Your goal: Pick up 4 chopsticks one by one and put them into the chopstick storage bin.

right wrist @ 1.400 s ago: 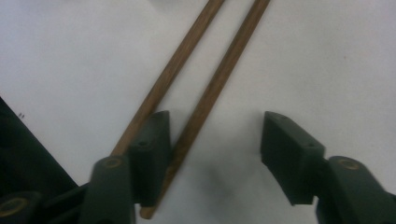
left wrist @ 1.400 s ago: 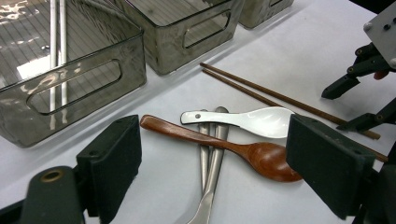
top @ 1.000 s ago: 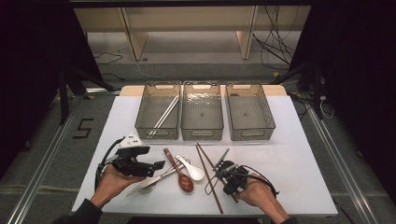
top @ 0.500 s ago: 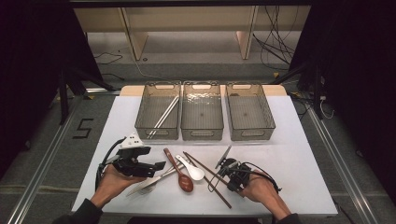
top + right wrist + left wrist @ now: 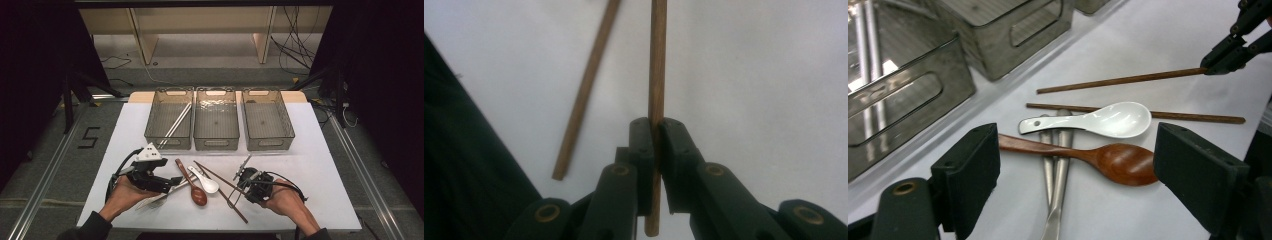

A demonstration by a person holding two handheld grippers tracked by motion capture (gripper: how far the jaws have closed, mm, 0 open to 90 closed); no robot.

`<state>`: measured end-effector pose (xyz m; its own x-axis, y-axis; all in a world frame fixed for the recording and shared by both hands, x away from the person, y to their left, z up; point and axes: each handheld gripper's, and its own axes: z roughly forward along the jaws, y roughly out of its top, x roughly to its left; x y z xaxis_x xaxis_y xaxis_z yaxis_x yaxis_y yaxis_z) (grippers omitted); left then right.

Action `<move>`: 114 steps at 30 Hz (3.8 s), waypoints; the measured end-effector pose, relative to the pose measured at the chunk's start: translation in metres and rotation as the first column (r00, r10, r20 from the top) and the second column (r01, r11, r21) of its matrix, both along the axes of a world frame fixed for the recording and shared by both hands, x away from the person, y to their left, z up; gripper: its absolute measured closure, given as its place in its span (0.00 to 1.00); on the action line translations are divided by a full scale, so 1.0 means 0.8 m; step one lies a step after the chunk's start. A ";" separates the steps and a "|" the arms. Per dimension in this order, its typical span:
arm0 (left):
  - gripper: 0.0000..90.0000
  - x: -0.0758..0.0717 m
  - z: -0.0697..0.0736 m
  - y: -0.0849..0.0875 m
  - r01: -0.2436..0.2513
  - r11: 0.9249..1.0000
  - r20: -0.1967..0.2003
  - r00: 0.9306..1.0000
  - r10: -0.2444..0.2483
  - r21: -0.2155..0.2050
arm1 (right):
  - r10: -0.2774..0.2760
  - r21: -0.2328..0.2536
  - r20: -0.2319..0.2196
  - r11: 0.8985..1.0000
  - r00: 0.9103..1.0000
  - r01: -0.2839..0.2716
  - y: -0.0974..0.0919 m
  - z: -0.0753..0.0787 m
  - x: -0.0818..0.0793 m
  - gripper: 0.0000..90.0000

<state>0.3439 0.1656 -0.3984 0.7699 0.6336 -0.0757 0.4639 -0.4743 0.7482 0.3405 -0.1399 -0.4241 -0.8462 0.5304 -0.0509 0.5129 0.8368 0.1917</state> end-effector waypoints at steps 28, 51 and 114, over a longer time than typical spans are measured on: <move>0.26 0.004 -0.003 -0.072 0.302 0.915 -0.068 0.953 -0.294 0.266 | 0.199 -0.015 0.050 0.980 0.979 -0.198 0.028 0.021 -0.029 0.94; 0.62 0.001 -0.024 -0.079 0.372 0.837 -0.132 0.928 -0.349 0.401 | 0.301 -0.024 0.070 0.954 0.951 -0.300 0.038 0.030 -0.045 0.94; 0.94 0.089 0.014 0.041 -0.135 0.971 -0.088 0.984 0.155 0.200 | -0.068 0.132 0.075 0.990 0.995 0.058 0.011 0.002 -0.016 0.33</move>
<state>0.4147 0.1980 -0.3869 0.6633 0.7482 -0.0150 0.6074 -0.5266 0.5947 0.3281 -0.1307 -0.4222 -0.8069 0.5890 -0.0437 0.5427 0.7686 0.3388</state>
